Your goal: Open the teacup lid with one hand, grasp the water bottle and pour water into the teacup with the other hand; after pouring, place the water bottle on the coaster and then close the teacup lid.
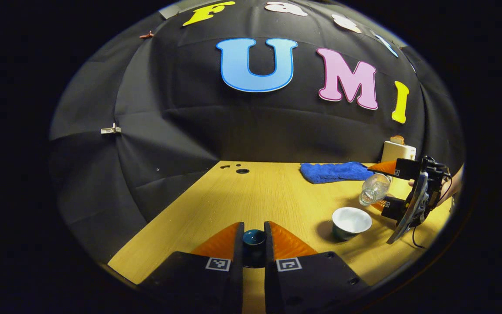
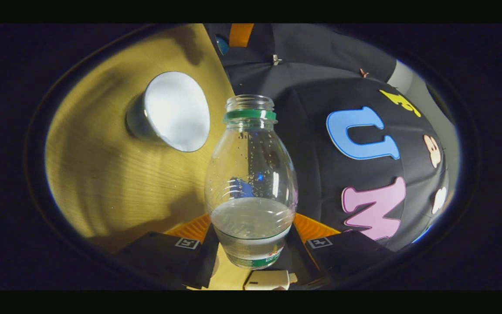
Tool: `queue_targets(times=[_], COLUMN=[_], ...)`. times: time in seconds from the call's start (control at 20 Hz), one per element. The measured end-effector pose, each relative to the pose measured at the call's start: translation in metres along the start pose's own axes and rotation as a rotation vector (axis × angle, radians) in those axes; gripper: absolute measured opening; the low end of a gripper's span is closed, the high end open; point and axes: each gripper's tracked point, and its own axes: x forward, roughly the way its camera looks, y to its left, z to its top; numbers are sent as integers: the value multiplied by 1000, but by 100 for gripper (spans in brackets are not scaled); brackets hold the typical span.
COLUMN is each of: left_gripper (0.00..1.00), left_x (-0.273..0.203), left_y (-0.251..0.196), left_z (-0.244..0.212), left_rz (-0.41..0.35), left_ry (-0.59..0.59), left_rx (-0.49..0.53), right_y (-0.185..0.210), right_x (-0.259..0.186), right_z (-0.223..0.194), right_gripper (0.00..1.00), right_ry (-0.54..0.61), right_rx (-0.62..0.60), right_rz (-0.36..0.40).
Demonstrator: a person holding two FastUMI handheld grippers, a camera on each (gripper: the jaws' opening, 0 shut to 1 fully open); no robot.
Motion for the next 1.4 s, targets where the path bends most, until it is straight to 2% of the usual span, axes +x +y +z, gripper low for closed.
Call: queue_targets(times=[0.3,0.35,0.4,0.45,0.55,0.6,0.7,0.9,0.95,1.0,1.1,1.15,1.2,1.4], left_gripper=[24,20,24,20,24,20,24,24,20,24,24,24,24,24], left_x=[7,8,10,12,12,12,13,13,12,12,12,11,10,7], left_y=[3,3,3,2,-1,-2,-3,-2,-2,-1,-1,-2,-3,-4], left_z=[2,4,4,5,5,5,4,6,7,6,5,6,5,5], left_rz=[-6,-8,-10,-14,-21,-23,-25,-22,-21,-19,-15,-15,-14,-13], left_ry=[-3,-6,-7,-7,-9,-9,-6,-10,-9,-8,-5,-6,-5,-6], left_rx=[3,7,10,13,15,14,10,19,20,20,17,14,13,14], right_y=[4,5,7,5,3,2,-1,-2,-3,-4,-7,-7,-8,-9], right_x=[8,9,11,14,15,15,17,18,17,19,20,21,21,20], right_z=[3,4,5,9,13,14,15,15,14,15,14,13,12,12], right_gripper=[74,74,74,74,74,74,74,74,74,74,74,70,74,74], right_ry=[-24,-26,-35,-49,-81,-91,-109,-135,-141,-143,-146,-147,-151,-174], right_rx=[-78,-83,-93,-113,-152,-164,-195,-266,-280,-292,-304,-314,-324,-378], right_rz=[-13,-14,-9,-13,-22,-29,-39,-58,-64,-69,-76,-78,-82,-96])
